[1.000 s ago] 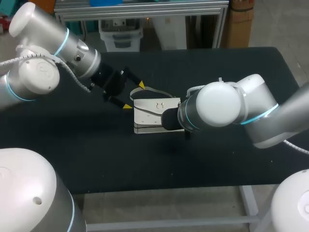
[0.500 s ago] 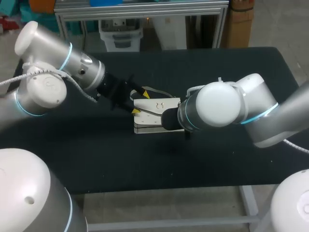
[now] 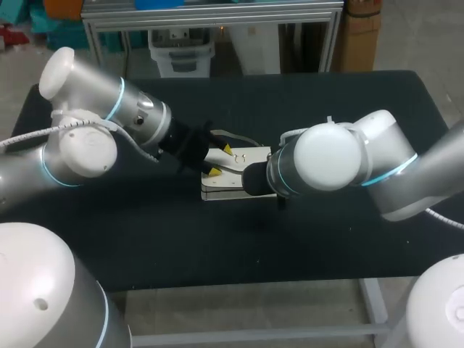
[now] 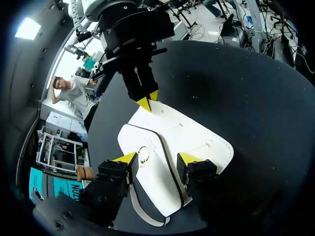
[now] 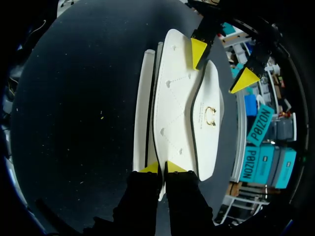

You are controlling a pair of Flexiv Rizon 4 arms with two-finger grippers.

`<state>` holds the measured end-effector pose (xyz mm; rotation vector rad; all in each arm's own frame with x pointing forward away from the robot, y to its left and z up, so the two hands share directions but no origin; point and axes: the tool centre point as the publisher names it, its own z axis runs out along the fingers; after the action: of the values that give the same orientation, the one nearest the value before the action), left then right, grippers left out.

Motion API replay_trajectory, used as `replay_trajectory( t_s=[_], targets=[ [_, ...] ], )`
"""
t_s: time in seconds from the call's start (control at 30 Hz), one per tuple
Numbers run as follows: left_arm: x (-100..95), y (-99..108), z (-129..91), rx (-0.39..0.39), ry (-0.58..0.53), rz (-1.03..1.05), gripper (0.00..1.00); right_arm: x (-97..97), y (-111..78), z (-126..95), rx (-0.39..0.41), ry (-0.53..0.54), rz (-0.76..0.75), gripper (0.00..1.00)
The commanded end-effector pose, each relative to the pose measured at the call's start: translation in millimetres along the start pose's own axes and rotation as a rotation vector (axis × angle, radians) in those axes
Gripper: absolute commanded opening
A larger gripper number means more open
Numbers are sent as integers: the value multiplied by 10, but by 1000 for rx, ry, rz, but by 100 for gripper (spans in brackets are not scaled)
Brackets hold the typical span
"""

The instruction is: Pick up the bag, open it, inspect its contents, close it, and place it on the opposite side

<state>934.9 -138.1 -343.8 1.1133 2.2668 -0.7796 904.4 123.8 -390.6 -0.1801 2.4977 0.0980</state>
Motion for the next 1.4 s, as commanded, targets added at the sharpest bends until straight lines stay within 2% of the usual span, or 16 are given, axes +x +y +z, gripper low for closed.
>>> replay_trajectory(
  t_s=[0.03,0.43,0.63,0.7,0.8,0.83,1.1,1.4],
  targets=[
    [23,-32,107,-55,-21,-11,50,44,-5,31,-4,-4,-1,0],
    [32,13,299,-238,-90,-14,48,44,-5,31,-4,-4,-1,0],
    [20,50,330,-272,-113,-30,43,44,-5,31,-4,-4,-1,0],
    [5,69,314,-275,-129,-42,35,44,-5,31,-4,-4,-1,0],
    [-20,93,280,-281,-149,-62,5,44,-5,31,-4,-4,-1,0],
    [-28,103,269,-287,-155,-70,0,44,-5,31,-4,-4,-1,0],
    [-139,206,110,-226,-167,-154,0,44,-5,31,-4,-4,-1,0],
    [-376,364,-194,-84,-128,-273,0,44,-5,31,-4,-4,-1,0]
  ],
)
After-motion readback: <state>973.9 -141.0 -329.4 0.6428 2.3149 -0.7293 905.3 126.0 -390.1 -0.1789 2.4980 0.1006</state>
